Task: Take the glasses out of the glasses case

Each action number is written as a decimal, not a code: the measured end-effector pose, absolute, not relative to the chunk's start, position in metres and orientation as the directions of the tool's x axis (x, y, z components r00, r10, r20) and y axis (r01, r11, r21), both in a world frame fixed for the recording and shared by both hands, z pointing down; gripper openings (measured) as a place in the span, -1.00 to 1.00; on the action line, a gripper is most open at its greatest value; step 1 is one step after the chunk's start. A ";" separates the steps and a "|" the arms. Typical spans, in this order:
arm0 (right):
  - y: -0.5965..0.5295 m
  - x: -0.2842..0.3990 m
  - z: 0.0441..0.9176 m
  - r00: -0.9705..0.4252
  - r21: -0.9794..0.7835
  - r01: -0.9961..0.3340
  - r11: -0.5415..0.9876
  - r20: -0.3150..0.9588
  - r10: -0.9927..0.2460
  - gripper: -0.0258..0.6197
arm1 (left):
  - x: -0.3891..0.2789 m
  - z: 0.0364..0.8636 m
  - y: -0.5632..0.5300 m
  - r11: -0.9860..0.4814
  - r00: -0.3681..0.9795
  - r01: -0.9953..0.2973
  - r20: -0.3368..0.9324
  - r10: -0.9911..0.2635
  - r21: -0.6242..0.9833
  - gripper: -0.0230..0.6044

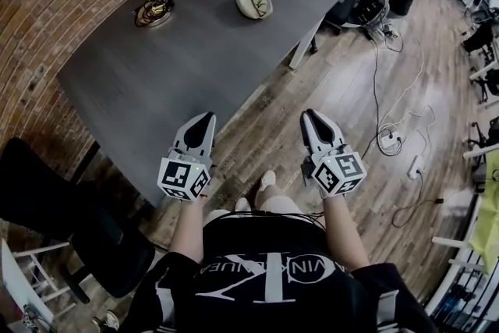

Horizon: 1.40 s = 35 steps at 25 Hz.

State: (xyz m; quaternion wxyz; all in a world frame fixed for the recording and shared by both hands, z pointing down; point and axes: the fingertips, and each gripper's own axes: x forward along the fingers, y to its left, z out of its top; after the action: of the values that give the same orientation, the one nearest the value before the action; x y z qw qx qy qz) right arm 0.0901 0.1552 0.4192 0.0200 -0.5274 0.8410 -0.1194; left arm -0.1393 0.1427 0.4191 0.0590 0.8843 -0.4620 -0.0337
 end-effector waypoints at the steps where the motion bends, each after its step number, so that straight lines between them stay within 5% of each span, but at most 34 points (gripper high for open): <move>1: 0.151 0.089 0.420 -0.446 -0.225 -0.880 0.418 0.092 -0.890 -0.81 | -0.140 0.421 0.140 -0.563 0.568 -0.815 -0.003 -0.823 0.139 -0.88; 35: -0.121 0.091 0.466 -0.592 -0.350 -0.781 0.517 0.153 -0.791 -0.56 | -0.124 0.444 -0.097 -0.438 0.451 -0.889 0.092 -0.888 0.132 -0.88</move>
State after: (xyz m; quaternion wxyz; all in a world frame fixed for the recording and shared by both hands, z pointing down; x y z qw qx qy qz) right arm 0.0905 -0.1209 0.4662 0.0128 -0.4515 0.8707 -0.1944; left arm -0.1239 -0.0966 0.4436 0.0806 0.8479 -0.5239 0.0043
